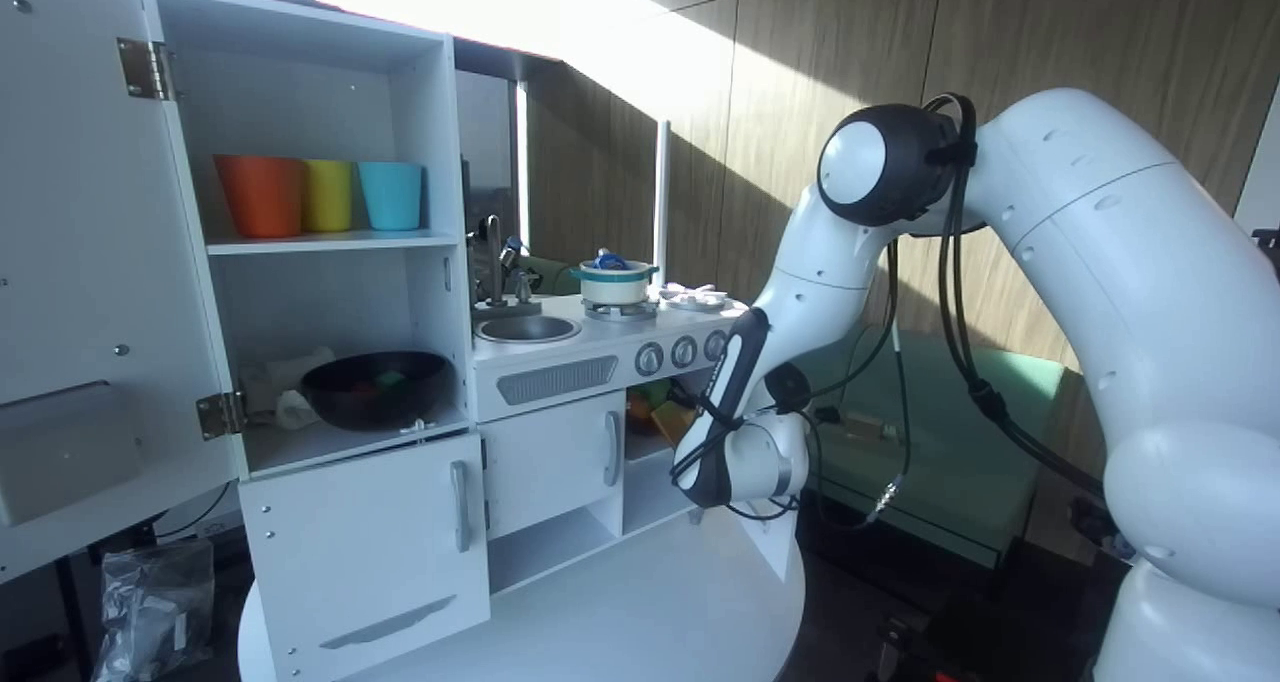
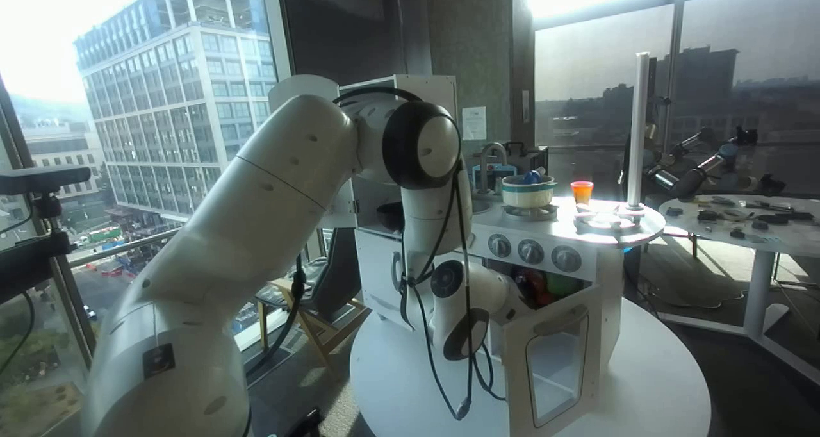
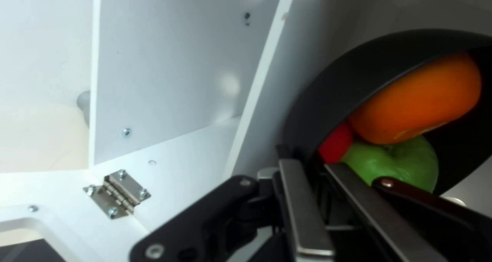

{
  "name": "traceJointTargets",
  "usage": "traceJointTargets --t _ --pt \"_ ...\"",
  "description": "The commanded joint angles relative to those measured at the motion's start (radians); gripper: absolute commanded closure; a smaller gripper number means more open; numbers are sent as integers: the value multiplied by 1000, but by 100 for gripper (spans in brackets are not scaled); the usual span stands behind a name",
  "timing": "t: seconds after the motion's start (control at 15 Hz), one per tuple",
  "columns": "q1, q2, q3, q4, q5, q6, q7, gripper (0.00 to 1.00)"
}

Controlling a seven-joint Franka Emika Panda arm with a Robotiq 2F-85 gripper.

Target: Put the bowl in the cabinet on the table

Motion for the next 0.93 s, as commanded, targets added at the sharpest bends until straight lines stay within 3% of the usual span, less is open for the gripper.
traceJointTargets --t 0.0,0.53,0.87 --pt "40 -103 -20 -95 105 -45 -62 85" --pt "115 -245 -51 -191 287 -194 -175 85" --pt "247 -302 -141 -201 552 -320 -340 84"
